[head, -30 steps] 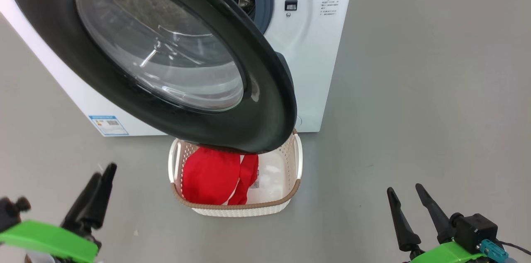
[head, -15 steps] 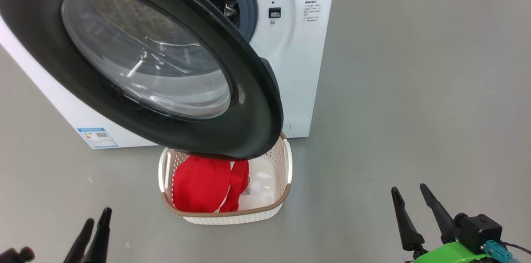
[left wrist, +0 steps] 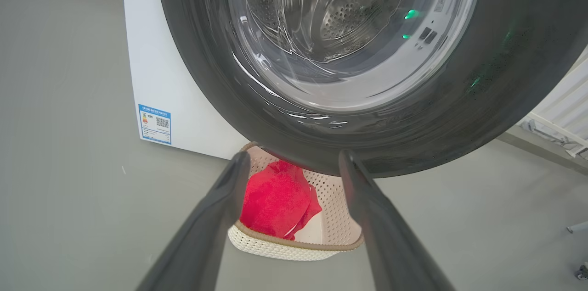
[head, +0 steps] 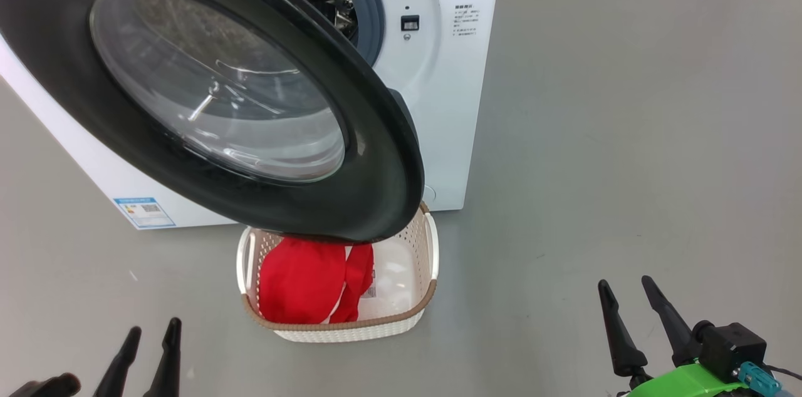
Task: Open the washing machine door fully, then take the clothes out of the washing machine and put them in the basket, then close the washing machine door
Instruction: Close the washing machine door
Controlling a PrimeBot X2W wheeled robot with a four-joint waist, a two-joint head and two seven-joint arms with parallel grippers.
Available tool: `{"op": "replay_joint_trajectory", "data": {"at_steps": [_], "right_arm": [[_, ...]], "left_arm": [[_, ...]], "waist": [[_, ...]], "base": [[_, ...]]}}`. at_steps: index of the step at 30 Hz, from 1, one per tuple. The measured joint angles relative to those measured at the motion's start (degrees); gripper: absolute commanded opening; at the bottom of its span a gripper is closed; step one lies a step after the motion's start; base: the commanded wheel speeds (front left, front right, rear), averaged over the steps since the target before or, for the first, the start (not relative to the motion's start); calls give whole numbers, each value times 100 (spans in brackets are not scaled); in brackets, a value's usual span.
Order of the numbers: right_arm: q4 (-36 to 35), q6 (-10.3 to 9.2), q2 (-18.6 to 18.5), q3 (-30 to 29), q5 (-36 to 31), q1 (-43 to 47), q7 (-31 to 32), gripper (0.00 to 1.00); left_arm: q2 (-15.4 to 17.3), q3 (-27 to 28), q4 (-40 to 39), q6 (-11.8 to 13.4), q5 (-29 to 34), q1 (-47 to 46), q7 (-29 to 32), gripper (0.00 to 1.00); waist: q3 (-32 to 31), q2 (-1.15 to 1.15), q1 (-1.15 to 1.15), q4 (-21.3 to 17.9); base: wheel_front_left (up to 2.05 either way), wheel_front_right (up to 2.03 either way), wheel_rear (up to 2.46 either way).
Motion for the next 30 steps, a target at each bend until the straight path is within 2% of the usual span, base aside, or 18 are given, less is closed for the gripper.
{"op": "replay_joint_trajectory", "data": {"at_steps": [8,11,17,30], "right_arm": [[-53,0,2,-86,-1,0,0,100],[-66,0,2,-110,-9,0,0,100],[-90,0,2,-118,-15,18,0,100],[-75,0,7,-109,-15,116,0,100]], "left_arm": [[-421,554,-387,-1,1439,128,0,100],[-477,638,-573,-2,1980,225,0,100],[-692,764,-734,-2,2359,432,0,100],[-811,864,-725,-2,2561,516,0,100]], "waist": [[-8,0,0,-17],[-17,0,0,-13],[-72,0,0,-4],[-98,0,0,36]], "base": [[0,0,0],[0,0,0],[0,0,0],[0,0,0]]}}
